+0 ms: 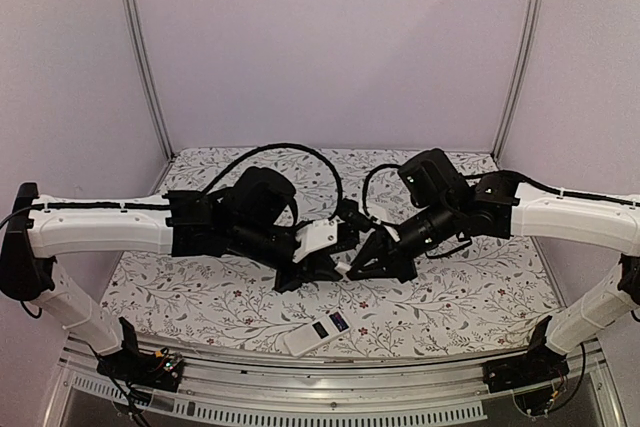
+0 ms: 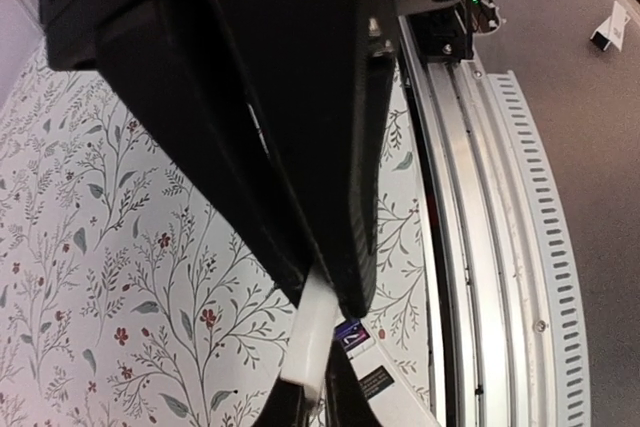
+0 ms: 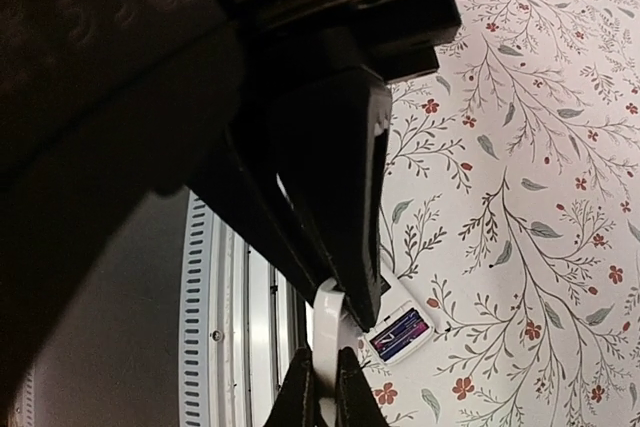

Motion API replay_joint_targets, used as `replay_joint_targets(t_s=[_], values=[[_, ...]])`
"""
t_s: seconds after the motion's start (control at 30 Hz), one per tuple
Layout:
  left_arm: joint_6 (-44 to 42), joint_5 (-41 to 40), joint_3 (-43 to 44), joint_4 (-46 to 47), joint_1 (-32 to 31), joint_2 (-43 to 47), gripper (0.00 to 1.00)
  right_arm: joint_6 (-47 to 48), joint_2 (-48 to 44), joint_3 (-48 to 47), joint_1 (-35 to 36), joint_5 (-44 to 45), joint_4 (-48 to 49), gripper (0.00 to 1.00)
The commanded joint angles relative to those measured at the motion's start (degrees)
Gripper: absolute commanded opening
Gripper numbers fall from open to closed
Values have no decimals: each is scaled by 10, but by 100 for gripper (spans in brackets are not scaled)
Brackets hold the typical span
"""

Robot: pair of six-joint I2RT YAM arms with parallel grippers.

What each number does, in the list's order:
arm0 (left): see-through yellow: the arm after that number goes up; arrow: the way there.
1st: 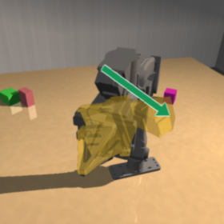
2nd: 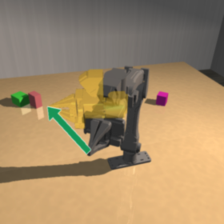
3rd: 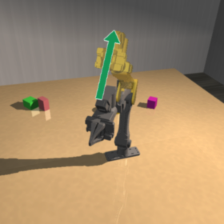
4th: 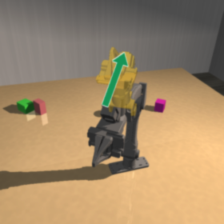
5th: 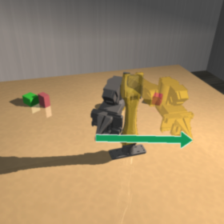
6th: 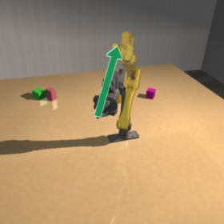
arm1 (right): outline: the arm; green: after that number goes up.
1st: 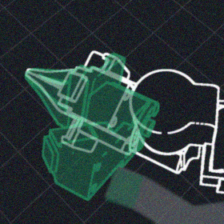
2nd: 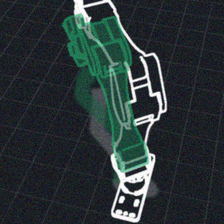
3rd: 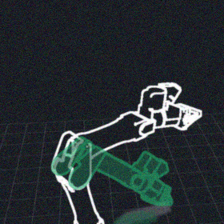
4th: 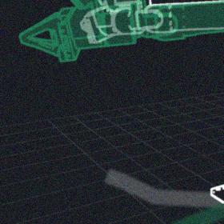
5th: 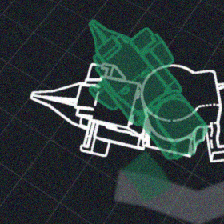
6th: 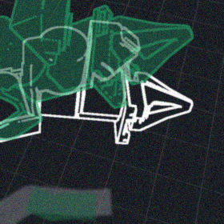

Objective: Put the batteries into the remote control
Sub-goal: Pass from the left arm to the right, then pass from the right arm to the left

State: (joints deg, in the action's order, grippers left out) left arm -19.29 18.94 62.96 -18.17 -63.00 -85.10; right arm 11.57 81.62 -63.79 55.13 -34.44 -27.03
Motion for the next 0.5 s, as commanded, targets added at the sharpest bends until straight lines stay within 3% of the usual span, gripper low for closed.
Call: replay_joint_targets(t_s=[0.0,0.03,0.1,0.17,0.33,0.47], values=[[32,-15,4,15,2,15,26,-19,-6,-4,2,29,18,0],[38,-26,-5,28,4,25,41,-23,-11,-4,2,27,21,0],[49,-45,-39,77,9,56,60,-33,-22,-4,-1,13,34,0],[58,-41,-90,139,13,95,68,-42,-38,2,-2,-15,60,0],[112,22,-173,318,14,174,64,-77,-87,34,-4,-80,168,0],[155,20,-177,384,15,183,58,-110,-112,57,-4,-109,257,0]])
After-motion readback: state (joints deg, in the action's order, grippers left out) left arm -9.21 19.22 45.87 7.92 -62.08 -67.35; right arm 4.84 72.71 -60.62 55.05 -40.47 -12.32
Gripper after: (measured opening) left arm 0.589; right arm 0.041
